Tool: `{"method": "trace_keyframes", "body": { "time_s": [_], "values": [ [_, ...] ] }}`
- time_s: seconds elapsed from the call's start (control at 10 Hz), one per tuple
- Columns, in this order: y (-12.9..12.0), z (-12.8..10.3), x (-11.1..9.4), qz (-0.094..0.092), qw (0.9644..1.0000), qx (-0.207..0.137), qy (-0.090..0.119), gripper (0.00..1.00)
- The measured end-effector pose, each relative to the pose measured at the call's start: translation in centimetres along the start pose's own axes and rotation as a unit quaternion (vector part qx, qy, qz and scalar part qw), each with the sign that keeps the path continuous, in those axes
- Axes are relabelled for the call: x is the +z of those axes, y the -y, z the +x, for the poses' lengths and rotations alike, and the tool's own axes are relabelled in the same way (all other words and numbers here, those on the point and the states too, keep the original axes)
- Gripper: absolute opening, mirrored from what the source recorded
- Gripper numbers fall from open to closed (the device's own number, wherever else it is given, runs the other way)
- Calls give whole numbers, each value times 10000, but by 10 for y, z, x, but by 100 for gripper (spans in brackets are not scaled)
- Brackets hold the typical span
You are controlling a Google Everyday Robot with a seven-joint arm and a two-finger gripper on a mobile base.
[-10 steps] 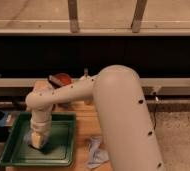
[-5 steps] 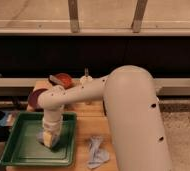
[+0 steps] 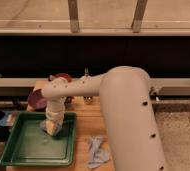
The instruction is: Wipe tray with sponge
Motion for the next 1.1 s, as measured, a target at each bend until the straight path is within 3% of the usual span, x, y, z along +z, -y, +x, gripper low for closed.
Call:
{"method": "trace_keyframes", "body": {
  "time_s": [0.2, 0.4, 0.7, 0.9, 1.1],
  "values": [
    [-16, -13, 3, -77, 9997, -218, 112, 0],
    [-50, -25, 8, -144, 9982, -557, 170, 0],
    [-84, -14, 5, -199, 9970, -720, 216, 0],
    [-77, 11, 7, -222, 9982, -538, 125, 0],
    [-55, 28, 4, -183, 9995, -242, 99, 0]
  ]
}}
